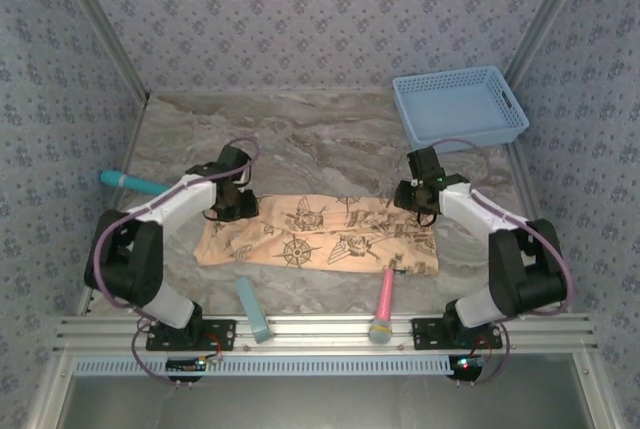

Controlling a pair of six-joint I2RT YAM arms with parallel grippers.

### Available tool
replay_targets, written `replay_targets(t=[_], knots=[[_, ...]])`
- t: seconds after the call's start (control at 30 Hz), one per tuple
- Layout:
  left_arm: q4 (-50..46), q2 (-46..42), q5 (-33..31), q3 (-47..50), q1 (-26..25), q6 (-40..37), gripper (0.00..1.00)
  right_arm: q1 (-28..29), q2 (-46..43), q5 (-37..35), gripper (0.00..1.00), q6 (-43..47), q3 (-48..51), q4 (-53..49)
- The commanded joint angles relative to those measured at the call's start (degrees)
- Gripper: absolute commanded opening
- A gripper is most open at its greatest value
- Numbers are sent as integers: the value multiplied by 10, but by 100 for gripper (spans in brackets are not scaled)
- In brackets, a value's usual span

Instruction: Fold the inside-out t-shirt

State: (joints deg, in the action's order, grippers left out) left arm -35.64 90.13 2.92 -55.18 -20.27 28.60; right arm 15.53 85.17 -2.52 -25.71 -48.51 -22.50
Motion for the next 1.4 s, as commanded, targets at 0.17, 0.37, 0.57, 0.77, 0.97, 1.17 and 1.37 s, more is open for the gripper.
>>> replay_targets(t=[0.17, 0.37, 0.57, 0.77, 0.97, 1.17, 1.37], knots=[[0, 119, -17, -74, 1, -11, 29, 21, -65, -33, 13, -41, 78, -79], [-8, 197, -14, -141, 1, -35, 29, 17, -106, -67, 11, -60, 87, -107], [-36, 232, -6, -205, 4, -46, 33, 26, -131, -55, 18, -84, 66, -126], [-68, 243, -5, -225, 31, -61, 34, 49, -102, -33, 13, -177, 152, -2], [-103, 202, 11, -189, 48, -79, 43, 76, 28, -100, 9, -138, 70, 62], [-179, 148, 46, -151, 47, -92, 56, 83, 187, -92, 7, -88, -82, 122], [-203, 97, 32, -93, 40, -87, 58, 78, 315, -104, 14, -35, -287, 120]])
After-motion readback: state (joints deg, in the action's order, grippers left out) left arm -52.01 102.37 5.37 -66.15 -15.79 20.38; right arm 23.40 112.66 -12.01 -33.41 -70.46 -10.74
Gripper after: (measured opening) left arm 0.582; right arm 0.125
